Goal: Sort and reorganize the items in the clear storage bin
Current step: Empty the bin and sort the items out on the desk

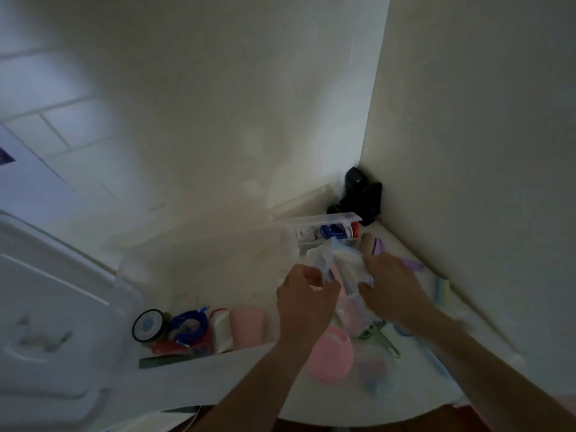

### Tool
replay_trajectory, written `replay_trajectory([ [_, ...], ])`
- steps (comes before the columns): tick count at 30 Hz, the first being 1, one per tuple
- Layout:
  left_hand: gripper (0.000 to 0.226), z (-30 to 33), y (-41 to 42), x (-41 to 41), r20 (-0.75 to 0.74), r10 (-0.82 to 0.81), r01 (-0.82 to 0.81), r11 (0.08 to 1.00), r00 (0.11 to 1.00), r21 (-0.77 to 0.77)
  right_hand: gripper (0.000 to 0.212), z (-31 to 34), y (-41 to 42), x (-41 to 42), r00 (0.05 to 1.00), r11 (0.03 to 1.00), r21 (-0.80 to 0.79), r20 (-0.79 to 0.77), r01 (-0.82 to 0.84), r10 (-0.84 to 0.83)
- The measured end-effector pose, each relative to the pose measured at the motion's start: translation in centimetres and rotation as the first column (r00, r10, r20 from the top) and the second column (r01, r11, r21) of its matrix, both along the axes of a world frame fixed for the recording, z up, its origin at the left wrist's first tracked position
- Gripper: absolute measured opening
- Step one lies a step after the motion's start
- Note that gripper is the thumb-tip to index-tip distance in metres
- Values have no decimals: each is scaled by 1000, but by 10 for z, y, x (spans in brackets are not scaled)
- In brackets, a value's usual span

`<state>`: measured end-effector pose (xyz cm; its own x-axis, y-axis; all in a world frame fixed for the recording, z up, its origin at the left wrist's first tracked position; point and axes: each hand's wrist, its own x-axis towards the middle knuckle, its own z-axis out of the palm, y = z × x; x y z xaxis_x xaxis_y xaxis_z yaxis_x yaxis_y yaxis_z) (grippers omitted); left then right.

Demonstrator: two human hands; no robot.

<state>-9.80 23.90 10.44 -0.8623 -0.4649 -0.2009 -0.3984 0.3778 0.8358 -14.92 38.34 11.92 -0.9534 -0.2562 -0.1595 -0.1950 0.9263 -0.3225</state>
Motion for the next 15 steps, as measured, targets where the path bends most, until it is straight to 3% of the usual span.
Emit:
replay_trajectory([
  [4,16,-5,19,3,-119,-10,-14,980,993,-199,14,8,11,-4,944,994,-81,327,78,-47],
  [7,17,-8,22,1,-144,9,-40,975,990,-218,12,13,18,-4,782,891,-310,619,333,-76],
  [12,16,-13,23,5,-231,-14,-52,960,973,-277,11,18,24,7,646,765,-398,762,506,-30],
  [15,12,-19,21,9,-263,-55,-37,942,963,-334,17,7,27,17,624,725,-443,781,527,23],
])
